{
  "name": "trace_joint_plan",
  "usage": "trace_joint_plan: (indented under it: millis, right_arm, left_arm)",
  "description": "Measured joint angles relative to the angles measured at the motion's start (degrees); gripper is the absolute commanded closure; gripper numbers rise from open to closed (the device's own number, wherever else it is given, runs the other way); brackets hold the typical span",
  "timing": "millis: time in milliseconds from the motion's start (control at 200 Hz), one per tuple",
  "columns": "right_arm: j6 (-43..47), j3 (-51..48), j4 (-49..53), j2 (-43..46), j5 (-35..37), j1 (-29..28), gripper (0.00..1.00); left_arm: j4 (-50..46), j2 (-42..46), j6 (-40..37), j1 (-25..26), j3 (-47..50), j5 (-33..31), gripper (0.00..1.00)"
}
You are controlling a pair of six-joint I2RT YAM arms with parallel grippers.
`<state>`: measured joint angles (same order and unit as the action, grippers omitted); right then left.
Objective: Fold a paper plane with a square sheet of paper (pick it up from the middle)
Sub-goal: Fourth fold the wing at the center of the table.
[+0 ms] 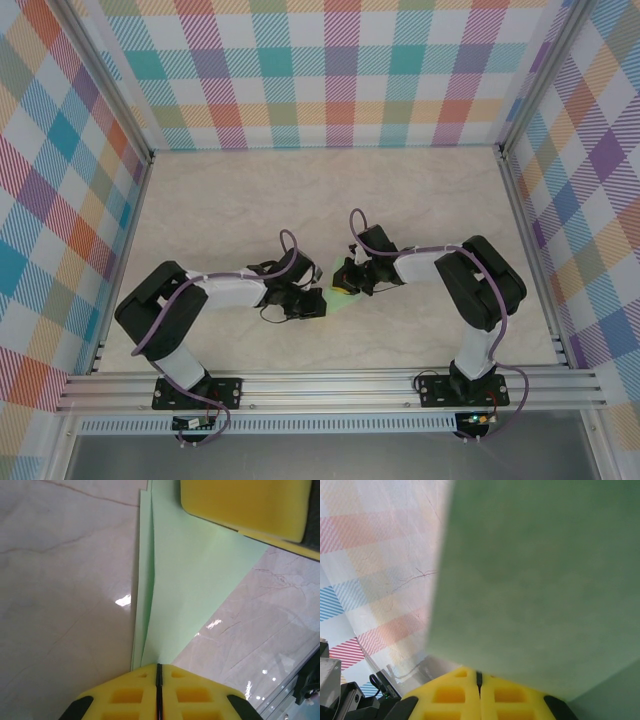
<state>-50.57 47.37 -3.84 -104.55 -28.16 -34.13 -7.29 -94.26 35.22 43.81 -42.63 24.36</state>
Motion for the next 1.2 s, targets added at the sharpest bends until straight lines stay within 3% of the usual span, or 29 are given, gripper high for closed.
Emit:
trace_joint_plan:
  millis: [480, 775, 1200]
  right_arm:
    - [0.0, 0.0, 0.0, 0.0, 0.0, 0.0, 0.95]
    - [0.0, 0.0, 0.0, 0.0, 0.0, 0.0, 0.95]
    - [0.0, 0.0, -0.1, 0.0, 0.0, 0.0, 0.95]
  left_arm:
    - [-3.8, 4.4, -0.8, 0.0, 2.9, -0.5, 0.92]
    - [-10.4, 9.4, 2.1, -0.1, 1.6, -7.1, 0.91]
    - [-1.1, -1.6, 6.8, -0.1, -8.5, -7.0, 0.94]
